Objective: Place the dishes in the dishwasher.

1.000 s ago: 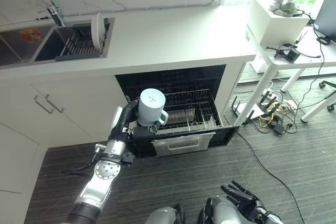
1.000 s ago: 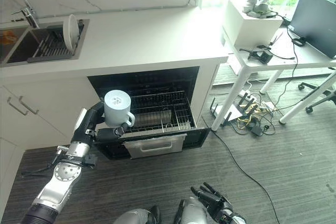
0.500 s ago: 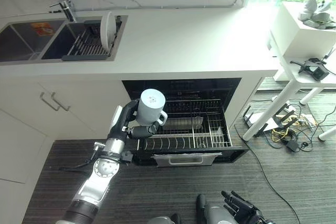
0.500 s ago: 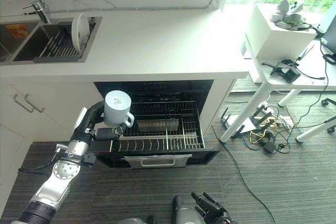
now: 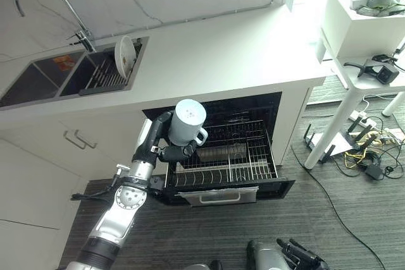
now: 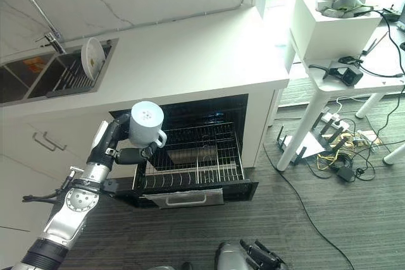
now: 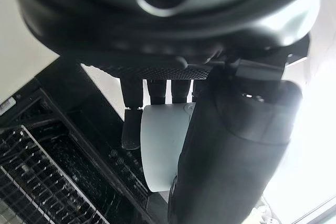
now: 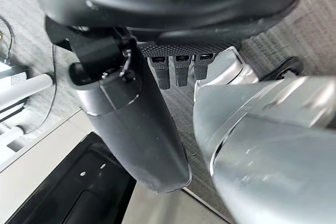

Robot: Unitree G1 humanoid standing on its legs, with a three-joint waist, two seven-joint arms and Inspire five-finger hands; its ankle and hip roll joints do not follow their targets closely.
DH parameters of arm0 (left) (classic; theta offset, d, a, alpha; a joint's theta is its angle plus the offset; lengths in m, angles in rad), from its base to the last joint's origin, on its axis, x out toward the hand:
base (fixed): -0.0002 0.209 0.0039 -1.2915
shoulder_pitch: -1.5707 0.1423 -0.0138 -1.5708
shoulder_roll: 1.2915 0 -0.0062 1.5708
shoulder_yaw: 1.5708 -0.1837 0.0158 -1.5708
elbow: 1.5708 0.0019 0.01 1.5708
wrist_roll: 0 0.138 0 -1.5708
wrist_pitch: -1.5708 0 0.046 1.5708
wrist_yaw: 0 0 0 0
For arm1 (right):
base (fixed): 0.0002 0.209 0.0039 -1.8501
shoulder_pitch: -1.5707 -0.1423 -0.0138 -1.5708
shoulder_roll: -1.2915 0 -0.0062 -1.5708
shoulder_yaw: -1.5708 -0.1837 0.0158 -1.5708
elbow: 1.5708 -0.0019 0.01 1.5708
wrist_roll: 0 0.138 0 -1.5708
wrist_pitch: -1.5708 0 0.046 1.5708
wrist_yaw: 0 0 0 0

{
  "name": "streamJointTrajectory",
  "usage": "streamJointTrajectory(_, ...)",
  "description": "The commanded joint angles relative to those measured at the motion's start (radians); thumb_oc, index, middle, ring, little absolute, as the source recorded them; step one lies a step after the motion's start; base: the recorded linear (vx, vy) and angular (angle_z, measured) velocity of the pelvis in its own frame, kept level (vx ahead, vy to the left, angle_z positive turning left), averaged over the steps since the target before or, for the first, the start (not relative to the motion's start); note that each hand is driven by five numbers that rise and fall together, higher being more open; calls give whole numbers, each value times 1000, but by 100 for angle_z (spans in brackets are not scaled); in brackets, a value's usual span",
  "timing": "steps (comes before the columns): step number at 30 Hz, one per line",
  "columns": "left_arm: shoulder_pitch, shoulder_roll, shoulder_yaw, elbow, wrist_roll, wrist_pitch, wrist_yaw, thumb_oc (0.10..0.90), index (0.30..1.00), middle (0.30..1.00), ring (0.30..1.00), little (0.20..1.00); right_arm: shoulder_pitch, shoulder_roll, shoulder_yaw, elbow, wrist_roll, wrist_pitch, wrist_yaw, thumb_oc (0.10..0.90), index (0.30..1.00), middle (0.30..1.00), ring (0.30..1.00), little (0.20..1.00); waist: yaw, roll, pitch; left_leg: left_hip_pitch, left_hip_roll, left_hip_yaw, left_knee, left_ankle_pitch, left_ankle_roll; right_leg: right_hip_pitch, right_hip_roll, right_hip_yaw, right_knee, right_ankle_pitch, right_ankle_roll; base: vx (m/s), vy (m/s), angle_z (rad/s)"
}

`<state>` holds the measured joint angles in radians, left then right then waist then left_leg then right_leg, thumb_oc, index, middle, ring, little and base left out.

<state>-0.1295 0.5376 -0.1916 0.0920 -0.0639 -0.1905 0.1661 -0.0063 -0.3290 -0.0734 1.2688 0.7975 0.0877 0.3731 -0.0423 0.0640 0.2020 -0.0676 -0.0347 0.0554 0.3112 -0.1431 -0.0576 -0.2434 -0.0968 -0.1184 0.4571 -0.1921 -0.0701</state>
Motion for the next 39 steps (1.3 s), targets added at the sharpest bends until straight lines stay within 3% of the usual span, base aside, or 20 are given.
streamJointTrajectory(1, -103, 52, 102, -87, 4, -139, 70, 400, 300, 300, 300, 300, 3, -26, -15, 7, 33, -40, 46, 800, 900, 900, 900, 900, -8, 10, -5, -117, 133, 39, -11, 63, -31, 176, 21, -32, -157, -37, 135, 22, 216, 38)
streamJointTrajectory(3, -126, 43, 98, -69, 28, -135, 68, 400, 300, 300, 300, 300, 14, -32, -35, -5, 45, -44, 30, 800, 900, 900, 900, 900, -20, 12, -3, -153, 170, 69, -11, 67, -36, 183, 0, -47, -157, -47, 140, 25, 222, 28)
streamJointTrajectory(10, -107, 51, 126, -53, 23, -163, 84, 400, 300, 300, 300, 300, 36, -31, -58, -14, 24, -25, 40, 800, 900, 900, 900, 900, -21, 15, -20, -122, 150, 66, -11, 9, -34, 165, -33, -83, -157, -30, 166, 34, 136, -20)
streamJointTrajectory(15, -90, 63, 123, -79, 33, -162, 47, 400, 300, 300, 300, 300, 37, 12, -40, -39, 101, -78, 65, 800, 900, 900, 900, 900, -17, -6, -43, -88, 128, 81, -11, -54, -7, 125, -67, -96, -157, 2, 202, -7, -12, -3)
streamJointTrajectory(19, -92, 62, 102, -89, 28, -165, 25, 400, 300, 300, 300, 300, 43, 22, -59, -56, 153, -130, 77, 800, 900, 900, 900, 900, -30, -14, -53, -72, 127, 97, -11, -75, 7, 117, -63, -73, -157, 9, 211, 23, -48, -9)
streamJointTrajectory(32, -130, 43, 46, -61, -105, -151, -44, 400, 300, 300, 300, 300, 136, 34, -152, -309, 227, -272, 124, 800, 900, 900, 900, 900, -138, -53, -70, 4, 150, 213, -11, -117, 32, 97, -54, 25, -157, 42, 237, 38, -20, -39)
streamJointTrajectory(35, -103, 5, 51, -22, -220, -155, -88, 400, 300, 300, 300, 300, 179, 41, -177, -472, 193, -330, 154, 800, 900, 900, 900, 900, -169, -66, -74, 39, 149, 256, -11, -133, 37, 95, -60, 47, -157, 54, 249, 72, 8, -63)
streamJointTrajectory(39, -80, -65, 49, 25, -265, -158, -97, 400, 300, 300, 300, 300, 201, 41, -208, -703, 212, -399, 70, 800, 900, 900, 900, 900, -204, -78, -83, 61, 147, 295, -11, -137, 49, 79, -54, 80, -157, 71, 254, 14, 21, -61)
